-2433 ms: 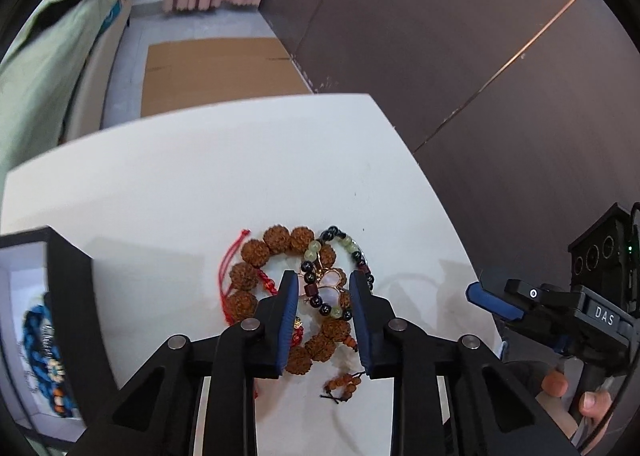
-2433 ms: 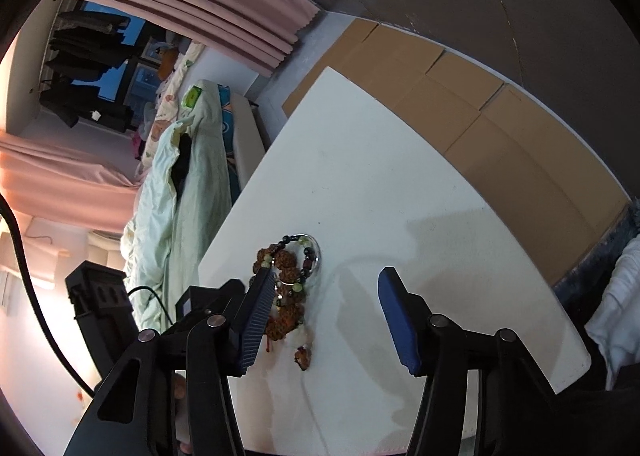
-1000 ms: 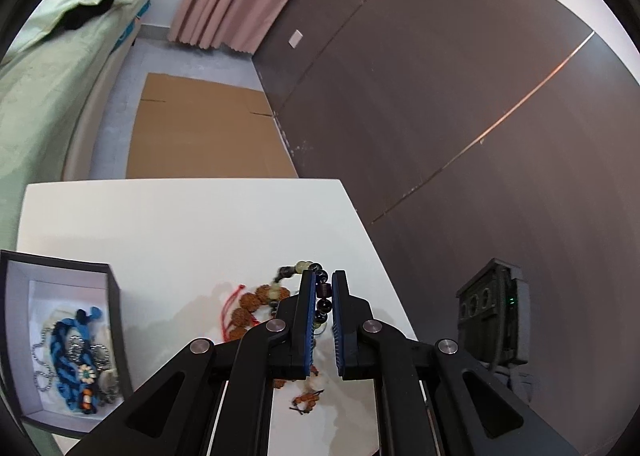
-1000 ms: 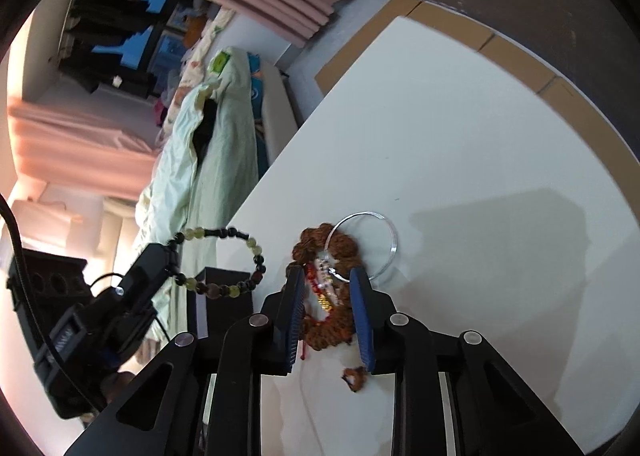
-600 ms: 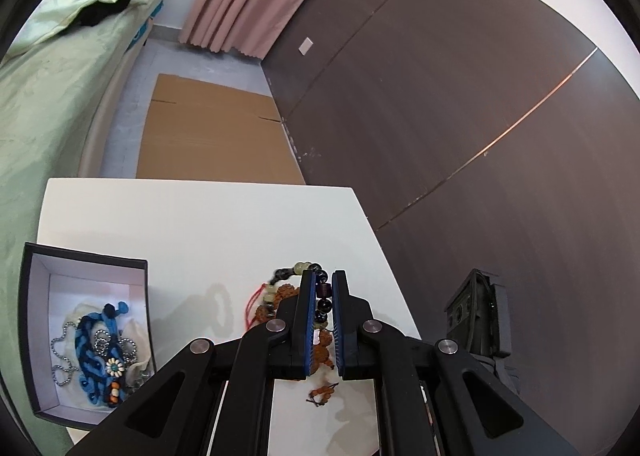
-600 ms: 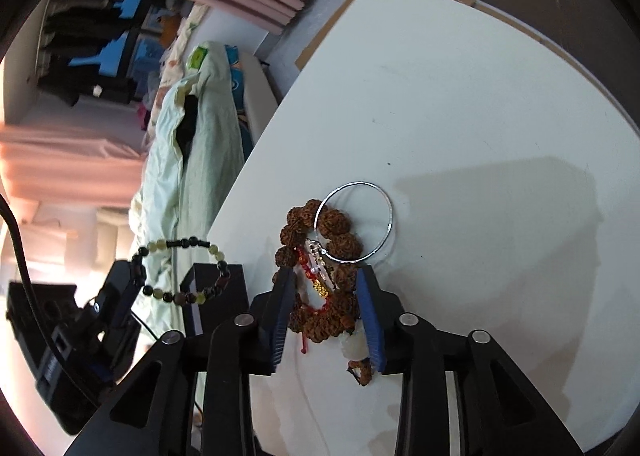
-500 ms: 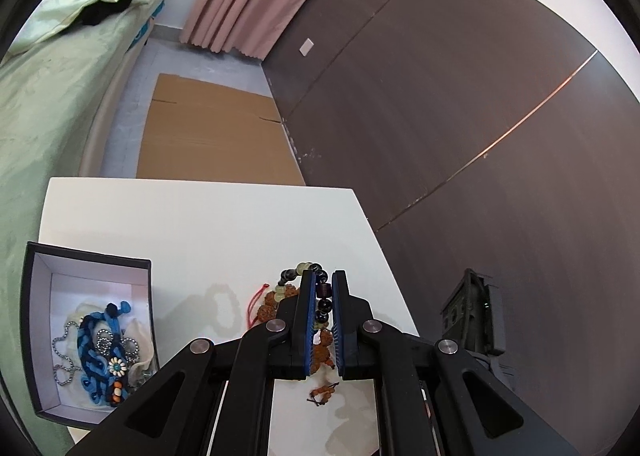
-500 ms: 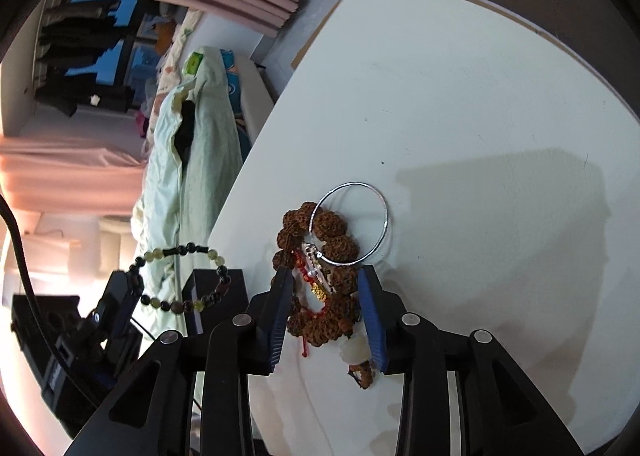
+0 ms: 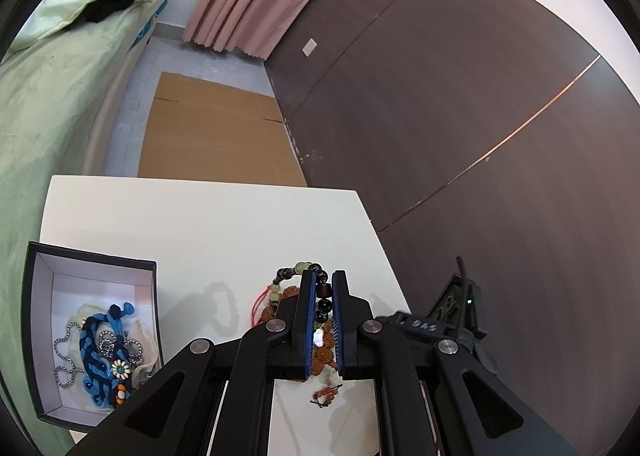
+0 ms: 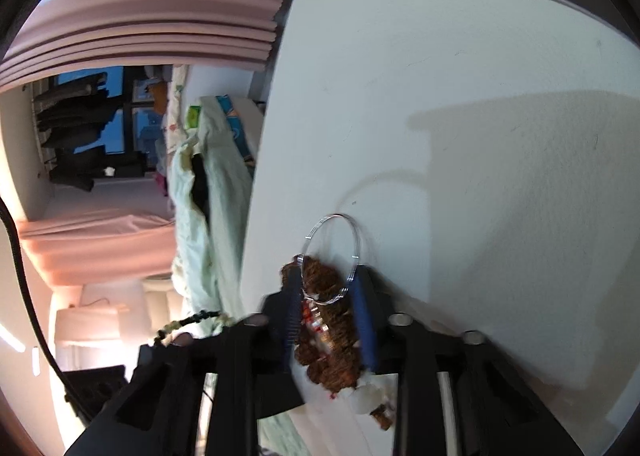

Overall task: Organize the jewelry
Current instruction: 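Lift the bead bracelet with the left tool while the right tool grasps the silver bangle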

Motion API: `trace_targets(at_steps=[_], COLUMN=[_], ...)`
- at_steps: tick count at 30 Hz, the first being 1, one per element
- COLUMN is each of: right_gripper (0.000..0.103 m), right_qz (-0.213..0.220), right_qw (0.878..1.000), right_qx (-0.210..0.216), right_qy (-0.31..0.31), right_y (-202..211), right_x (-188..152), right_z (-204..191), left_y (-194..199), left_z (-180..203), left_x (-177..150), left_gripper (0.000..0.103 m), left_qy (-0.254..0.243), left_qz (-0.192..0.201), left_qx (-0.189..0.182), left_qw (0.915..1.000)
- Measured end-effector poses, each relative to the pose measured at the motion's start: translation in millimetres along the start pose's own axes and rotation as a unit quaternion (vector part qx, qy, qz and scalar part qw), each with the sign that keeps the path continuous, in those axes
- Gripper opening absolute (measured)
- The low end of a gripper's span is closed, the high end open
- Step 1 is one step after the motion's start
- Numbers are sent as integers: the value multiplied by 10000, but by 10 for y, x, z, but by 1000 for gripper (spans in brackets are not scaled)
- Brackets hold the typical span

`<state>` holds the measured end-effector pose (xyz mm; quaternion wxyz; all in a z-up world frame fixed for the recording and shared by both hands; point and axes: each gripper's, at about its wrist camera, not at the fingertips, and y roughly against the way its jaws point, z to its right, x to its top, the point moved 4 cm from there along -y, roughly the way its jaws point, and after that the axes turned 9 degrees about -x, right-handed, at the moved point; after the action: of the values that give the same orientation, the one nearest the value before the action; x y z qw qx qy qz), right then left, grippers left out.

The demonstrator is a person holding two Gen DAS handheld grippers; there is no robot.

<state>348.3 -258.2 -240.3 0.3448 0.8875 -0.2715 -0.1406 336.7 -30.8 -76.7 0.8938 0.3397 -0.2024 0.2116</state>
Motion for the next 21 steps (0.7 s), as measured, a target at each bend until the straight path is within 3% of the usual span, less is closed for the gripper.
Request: trace_targets(at_steps=[6, 21], right_gripper=[5, 4], right_qz=[174, 501], right_qw=[9997, 9944], right_qx=[-146, 306], right_qy=[27, 881], right_y=[24, 431], right_x=[-5, -136], right_z=[-27, -473], left_y=[-4, 364], left_z=[37, 136], left_x=[35, 58], left_gripper=[7, 7], left_qy=[-14, -84], left_qz=[5, 343], left_qx=[60, 95], left_qw=[10000, 9993])
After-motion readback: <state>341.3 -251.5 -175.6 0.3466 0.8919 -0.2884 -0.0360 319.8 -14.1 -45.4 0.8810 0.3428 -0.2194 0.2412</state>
